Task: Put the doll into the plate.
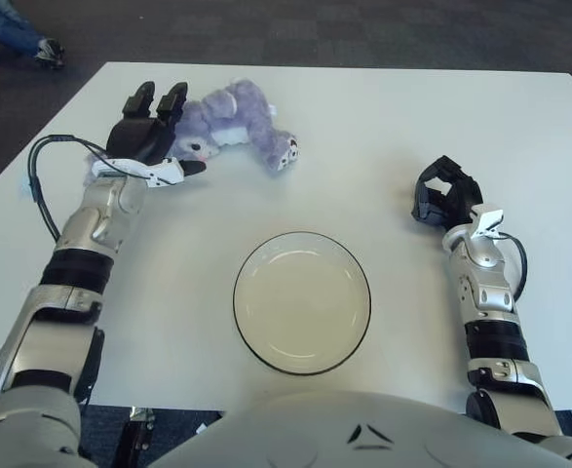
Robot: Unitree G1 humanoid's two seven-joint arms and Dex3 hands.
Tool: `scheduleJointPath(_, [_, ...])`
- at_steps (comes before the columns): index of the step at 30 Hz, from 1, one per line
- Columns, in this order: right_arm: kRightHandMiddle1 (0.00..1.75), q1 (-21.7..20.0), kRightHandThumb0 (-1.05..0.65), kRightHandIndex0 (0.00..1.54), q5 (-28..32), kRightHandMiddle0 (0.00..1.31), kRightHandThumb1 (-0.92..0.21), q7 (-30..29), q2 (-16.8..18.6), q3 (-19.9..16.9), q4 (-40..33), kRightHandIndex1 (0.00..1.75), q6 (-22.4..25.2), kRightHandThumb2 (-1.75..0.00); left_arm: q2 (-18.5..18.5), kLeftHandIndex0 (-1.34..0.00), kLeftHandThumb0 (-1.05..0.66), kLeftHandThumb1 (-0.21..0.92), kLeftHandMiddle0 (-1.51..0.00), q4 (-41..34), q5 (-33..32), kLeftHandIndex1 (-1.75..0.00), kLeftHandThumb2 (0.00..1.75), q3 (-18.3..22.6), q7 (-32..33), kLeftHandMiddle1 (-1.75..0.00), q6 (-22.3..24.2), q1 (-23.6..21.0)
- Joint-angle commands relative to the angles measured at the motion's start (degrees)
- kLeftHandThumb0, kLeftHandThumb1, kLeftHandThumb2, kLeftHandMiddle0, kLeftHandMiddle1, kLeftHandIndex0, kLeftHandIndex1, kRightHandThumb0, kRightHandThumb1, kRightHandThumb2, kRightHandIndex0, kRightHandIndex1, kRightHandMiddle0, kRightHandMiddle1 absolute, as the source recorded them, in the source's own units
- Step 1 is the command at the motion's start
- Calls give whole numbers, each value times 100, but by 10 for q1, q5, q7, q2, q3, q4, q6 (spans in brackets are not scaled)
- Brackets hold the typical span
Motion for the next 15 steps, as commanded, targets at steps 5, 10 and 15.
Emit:
scheduleJointPath(5, [175, 5, -45, 118, -7, 54, -41, 0, -2, 4, 1, 175, 19, -120, 10, 0, -85, 62, 0, 45, -4, 0, 55, -22, 5, 0, -17, -43])
scheduleJointPath(10, [175, 6, -45, 119, -7, 54, -41, 2, -3, 7, -3, 175, 25, -120, 6, 0, -85, 61, 0, 60, -5, 0, 56, -31, 2, 0, -19, -59])
scheduleJointPath(15, [175, 7, -45, 119, -5, 54, -41, 4, -4, 9, -8, 175, 32, -120, 5, 0, -86, 62, 0, 66, -4, 0, 58, -40, 0, 0, -14, -67])
